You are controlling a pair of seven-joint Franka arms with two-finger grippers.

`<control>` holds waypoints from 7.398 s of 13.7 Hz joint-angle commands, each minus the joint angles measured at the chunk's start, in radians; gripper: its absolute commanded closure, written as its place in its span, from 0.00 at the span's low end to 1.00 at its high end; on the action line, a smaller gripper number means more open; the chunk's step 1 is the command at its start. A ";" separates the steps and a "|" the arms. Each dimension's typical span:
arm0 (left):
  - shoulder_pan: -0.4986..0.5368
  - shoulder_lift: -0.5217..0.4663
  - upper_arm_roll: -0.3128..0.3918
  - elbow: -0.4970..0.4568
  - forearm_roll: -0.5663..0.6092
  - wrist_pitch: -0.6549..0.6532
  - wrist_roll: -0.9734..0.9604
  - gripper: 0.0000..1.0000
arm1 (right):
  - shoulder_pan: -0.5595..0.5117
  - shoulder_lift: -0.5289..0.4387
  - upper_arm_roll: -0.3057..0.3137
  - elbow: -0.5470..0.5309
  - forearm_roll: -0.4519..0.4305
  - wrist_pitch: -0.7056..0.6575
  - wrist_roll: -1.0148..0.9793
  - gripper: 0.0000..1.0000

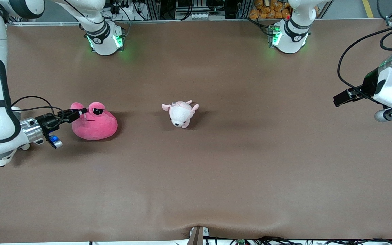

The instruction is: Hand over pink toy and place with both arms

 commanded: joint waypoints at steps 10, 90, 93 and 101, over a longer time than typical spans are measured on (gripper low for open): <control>-0.002 -0.003 -0.010 -0.002 -0.012 0.020 0.029 0.00 | 0.049 0.005 0.022 0.217 -0.136 0.022 -0.035 0.00; -0.322 -0.268 0.435 -0.195 -0.113 0.069 0.317 0.00 | 0.231 -0.703 0.026 -0.064 -0.550 0.263 0.215 0.00; -0.325 -0.265 0.427 -0.189 -0.107 0.067 0.313 0.00 | 0.231 -0.703 0.026 -0.065 -0.550 0.263 0.215 0.00; -0.324 -0.267 0.426 -0.189 -0.113 0.029 0.311 0.00 | 0.233 -0.701 0.026 -0.064 -0.549 0.263 0.215 0.00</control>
